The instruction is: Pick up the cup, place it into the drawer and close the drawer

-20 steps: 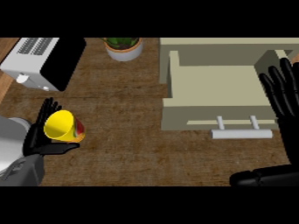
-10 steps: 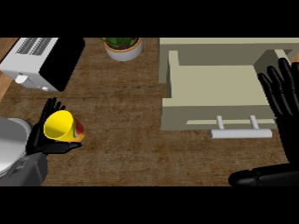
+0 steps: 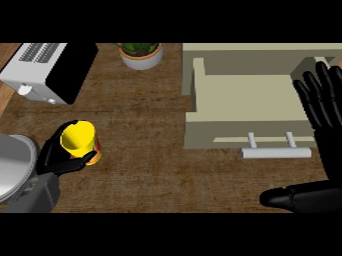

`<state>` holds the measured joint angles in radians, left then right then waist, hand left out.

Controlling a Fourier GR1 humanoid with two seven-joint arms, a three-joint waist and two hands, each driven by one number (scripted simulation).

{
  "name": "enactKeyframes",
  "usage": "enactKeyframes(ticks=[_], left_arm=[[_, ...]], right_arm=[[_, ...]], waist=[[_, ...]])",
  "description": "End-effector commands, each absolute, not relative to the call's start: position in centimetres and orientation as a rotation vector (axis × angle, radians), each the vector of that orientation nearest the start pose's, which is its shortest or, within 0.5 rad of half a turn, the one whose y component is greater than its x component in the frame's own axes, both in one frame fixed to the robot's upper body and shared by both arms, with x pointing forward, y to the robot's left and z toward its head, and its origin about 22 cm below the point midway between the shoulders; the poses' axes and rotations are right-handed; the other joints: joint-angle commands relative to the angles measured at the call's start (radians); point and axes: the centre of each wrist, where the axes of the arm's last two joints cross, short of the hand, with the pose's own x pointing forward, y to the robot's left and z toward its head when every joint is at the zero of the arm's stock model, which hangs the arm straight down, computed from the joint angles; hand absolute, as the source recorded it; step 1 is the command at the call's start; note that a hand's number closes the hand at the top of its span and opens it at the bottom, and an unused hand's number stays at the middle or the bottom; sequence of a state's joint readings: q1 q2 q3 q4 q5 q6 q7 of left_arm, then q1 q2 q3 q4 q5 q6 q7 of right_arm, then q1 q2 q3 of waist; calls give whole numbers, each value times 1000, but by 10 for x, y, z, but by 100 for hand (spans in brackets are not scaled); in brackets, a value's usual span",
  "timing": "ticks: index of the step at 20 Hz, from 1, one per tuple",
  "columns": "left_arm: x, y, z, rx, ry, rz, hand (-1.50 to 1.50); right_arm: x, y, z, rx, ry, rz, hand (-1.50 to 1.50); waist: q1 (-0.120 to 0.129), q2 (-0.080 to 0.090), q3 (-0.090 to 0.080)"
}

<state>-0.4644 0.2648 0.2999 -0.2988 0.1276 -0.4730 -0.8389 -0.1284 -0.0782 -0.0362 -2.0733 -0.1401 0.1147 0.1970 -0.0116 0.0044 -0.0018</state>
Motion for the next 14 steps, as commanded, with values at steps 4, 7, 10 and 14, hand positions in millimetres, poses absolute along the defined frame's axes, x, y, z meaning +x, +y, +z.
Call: enactKeyframes(ticks=[4, 7, 10, 14], left_arm=[[278, 340, -121, -339, -1845, 184, 150], [257, 345, -135, -239, -1869, 226, 150], [260, 308, -143, -154, -1899, 288, 150], [257, 298, -141, -77, -1951, 321, 150]], right_arm=[[234, -231, 137, 155, -2006, 138, -150], [220, -241, 147, 146, -2021, 131, -150], [224, -244, 150, 140, -1996, 155, -150], [213, -249, 146, 133, -1995, 113, -150]], waist=[[-1, 4, -1], [-6, 3, -1], [10, -4, 1], [15, -8, 2]])
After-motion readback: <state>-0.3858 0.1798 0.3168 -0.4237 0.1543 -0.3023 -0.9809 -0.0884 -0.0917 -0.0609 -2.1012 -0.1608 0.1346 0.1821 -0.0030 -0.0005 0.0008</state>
